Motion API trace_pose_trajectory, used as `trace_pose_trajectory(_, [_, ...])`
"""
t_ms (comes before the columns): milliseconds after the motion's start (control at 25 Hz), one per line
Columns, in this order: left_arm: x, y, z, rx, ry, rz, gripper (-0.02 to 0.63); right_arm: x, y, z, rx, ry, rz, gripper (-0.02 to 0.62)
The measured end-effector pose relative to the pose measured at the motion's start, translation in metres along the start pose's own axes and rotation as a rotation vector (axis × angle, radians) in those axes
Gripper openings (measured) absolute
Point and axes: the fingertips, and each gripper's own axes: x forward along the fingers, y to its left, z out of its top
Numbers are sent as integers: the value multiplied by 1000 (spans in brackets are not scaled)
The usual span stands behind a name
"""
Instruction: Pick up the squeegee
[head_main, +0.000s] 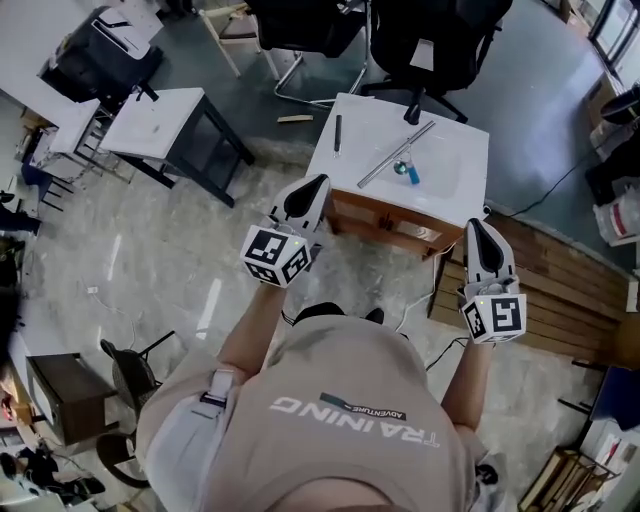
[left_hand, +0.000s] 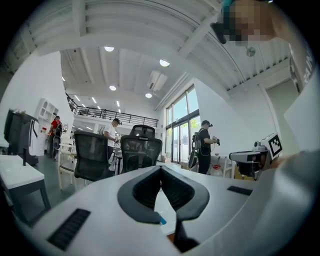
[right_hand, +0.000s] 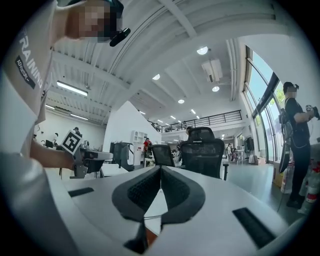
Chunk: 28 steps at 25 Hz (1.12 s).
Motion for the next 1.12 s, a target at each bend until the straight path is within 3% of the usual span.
trace_pose_trajectory(360, [37,22,-7,6,34,-16,12,42,-15,-15,35,10,9,32])
trace_pose_trajectory(1120, [139,128,1,-3,33,-144,12,160,-36,2,-5,11,-135,31])
